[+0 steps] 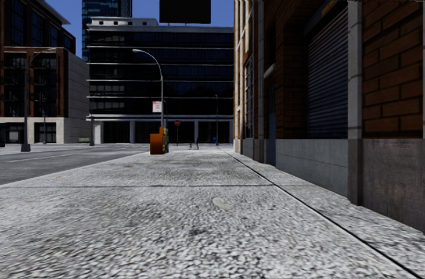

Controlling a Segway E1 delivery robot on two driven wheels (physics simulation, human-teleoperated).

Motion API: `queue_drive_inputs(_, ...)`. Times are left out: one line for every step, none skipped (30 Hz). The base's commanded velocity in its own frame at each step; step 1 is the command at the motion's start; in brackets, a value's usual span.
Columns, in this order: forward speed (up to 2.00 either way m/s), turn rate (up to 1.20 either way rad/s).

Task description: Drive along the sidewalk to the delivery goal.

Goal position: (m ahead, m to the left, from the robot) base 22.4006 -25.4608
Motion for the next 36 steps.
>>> queue_drive_inputs(2.0, 0.0)
queue_drive_inputs(2.0, 0.0)
queue_drive_inputs(2.0, 0.0)
queue_drive_inputs(2.0, 0.0)
queue_drive_inputs(2.0, 0.0)
queue_drive_inputs(2.0, 0.0)
queue_drive_inputs(2.0, 0.0)
queue_drive_inputs(2.0, 0.0)
queue_drive_inputs(2.0, 0.0)
queue_drive_inputs(2.0, 0.0)
queue_drive_inputs(2.0, 0.0)
queue_drive_inputs(2.0, 0.0)
queue_drive_inputs(2.0, 0.0)
queue_drive_inputs(2.0, 0.0)
queue_drive_inputs(2.0, 0.0)
queue_drive_inputs(2.0, 0.0)
queue_drive_inputs(2.0, 0.0)
queue_drive_inputs(2.0, 0.0)
queue_drive_inputs(2.0, 0.0)
queue_drive_inputs(2.0, 0.0)
queue_drive_inputs(2.0, 0.0)
queue_drive_inputs(2.0, 0.0)
queue_drive_inputs(2.0, 0.0)
queue_drive_inputs(2.0, 0.0)
queue_drive_inputs(2.0, 0.0)
queue_drive_inputs(2.0, 0.0)
queue_drive_inputs(2.0, 0.0)
queue_drive_inputs(2.0, 0.0)
queue_drive_inputs(2.0, 0.0)
queue_drive_inputs(2.0, 0.0)
queue_drive_inputs(2.0, 0.0)
queue_drive_inputs(2.0, 0.0)
queue_drive_inputs(2.0, 0.0)
queue_drive_inputs(2.0, 0.0)
queue_drive_inputs(2.0, 0.0)
queue_drive_inputs(2.0, 0.0)
